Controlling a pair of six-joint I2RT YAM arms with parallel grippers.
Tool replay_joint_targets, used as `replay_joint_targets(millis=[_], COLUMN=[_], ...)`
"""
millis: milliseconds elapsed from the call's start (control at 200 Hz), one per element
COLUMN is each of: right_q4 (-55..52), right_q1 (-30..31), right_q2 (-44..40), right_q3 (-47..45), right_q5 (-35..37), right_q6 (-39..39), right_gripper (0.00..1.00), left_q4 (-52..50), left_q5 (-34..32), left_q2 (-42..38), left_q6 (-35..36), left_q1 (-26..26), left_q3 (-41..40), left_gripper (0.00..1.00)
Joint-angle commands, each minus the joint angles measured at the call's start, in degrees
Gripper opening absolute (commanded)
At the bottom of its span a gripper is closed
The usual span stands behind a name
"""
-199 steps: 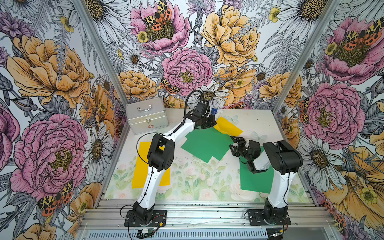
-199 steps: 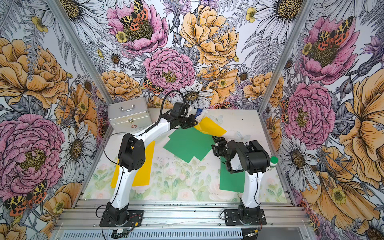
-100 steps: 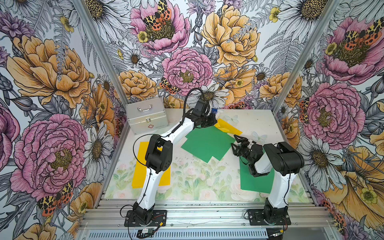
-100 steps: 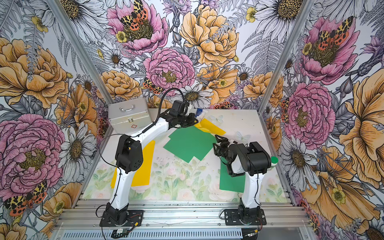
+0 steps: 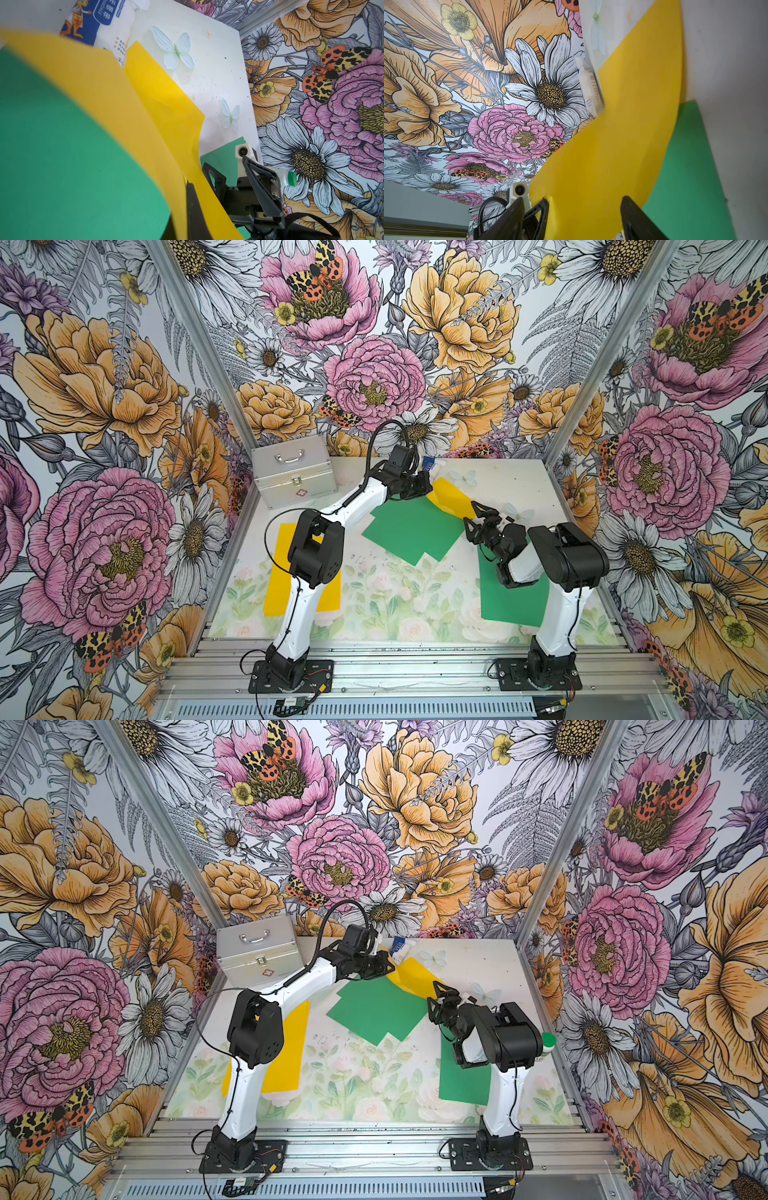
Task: Sort the scattered colored papers by color
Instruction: Pick up the colored paper.
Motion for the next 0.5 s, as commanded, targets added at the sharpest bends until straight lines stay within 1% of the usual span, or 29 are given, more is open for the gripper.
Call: replay_joint_targets(millis=[0, 100, 355, 495], right_q4=[0.72, 0.71, 0.73, 0.72], right_q1=[0.16, 0.26, 0.53, 0.49], right_q2=[2.04, 2.74, 1.38, 2.45], right_q3=[0.3, -0.35, -3.08, -4.06], right_q5=[0.6, 0.64, 0.18, -0.81], right_q6=[1.19, 1.66, 2.37, 2.78], right_gripper=[0.74, 0.73, 0.71, 0.67], left_q4=[0.46, 0.48, 0.44, 0.49], left_q5=[0.2, 0.13, -0.05, -0.01], left_q2=[-3.08, -3.17, -3.17, -3.26], left_q6=[1.5, 1.55, 1.63, 1.59], left_q1=[-0.62, -0.71, -0.71, -0.8], left_q3=[-0.11, 0.0, -0.44, -0.6], left_gripper=[0.0, 0.0, 0.0, 0.0])
